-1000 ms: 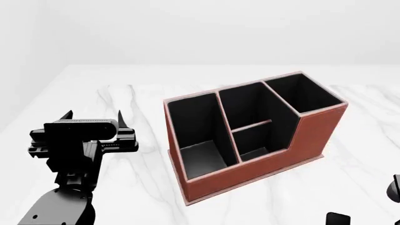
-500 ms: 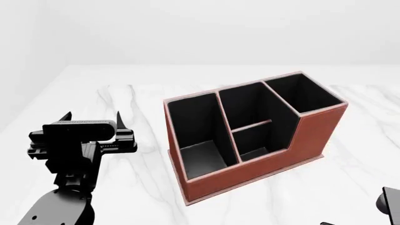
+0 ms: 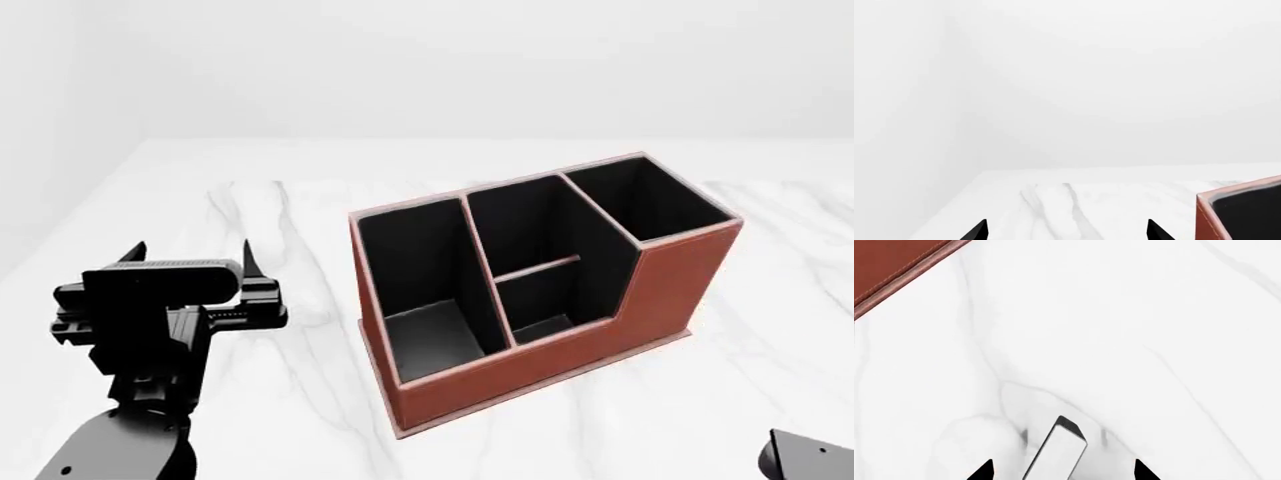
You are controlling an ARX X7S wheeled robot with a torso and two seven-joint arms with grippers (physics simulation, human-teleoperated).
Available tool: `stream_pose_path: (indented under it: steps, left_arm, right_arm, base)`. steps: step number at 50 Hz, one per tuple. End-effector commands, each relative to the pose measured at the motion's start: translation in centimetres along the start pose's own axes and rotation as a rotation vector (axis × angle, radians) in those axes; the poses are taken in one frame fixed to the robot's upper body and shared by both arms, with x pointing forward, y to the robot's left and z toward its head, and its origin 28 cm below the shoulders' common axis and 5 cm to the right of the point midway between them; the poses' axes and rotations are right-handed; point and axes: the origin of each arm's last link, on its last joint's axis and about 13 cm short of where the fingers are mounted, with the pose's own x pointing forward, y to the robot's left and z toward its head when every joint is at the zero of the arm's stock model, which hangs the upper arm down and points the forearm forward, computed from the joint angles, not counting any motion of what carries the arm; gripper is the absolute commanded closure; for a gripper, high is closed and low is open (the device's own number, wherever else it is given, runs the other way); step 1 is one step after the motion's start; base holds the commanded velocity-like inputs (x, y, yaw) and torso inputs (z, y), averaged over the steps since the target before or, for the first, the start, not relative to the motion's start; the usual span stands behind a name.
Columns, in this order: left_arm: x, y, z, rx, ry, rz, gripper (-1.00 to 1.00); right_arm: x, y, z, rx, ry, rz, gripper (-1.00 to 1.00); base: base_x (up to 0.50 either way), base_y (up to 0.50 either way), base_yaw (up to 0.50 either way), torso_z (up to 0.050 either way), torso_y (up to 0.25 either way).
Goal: Pick up the book and place it in the left compartment of the caddy.
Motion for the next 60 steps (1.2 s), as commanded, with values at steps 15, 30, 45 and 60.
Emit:
stream_pose_path:
  steps: [15, 30, 45, 60]
  left_arm:
    - [0.0, 0.1, 0.0, -0.001, 0.0, 0.003, -1.0]
    - [0.0, 0.0, -0.1, 0.0, 0.001, 0.001, -1.0]
    - [-0.1, 0.1, -0.2, 0.001, 0.002, 0.003, -1.0]
    - [-0.2, 0.1, -0.2, 0.004, 0.002, 0.003, -1.0]
  right_arm:
    - [2.3, -0.2, -1.3, 0.059, 0.107, 0.04, -1.0]
    - [3.5, 0.0, -2.1, 0.069, 0.177, 0.099, -1.0]
    - [4.3, 0.4, -2.5, 0.058, 0.182, 0.106, 1.0]
    - [4.0, 0.5, -1.4, -0.01, 0.065, 0.085, 1.0]
  base:
    - [0.0, 0.0, 0.0, 0.0, 0.0]
    - [0.0, 0.0, 0.0, 0.0, 0.0]
    - [0.0, 0.0, 0.0, 0.0, 0.0]
    - [0.0, 0.0, 0.0, 0.0, 0.0]
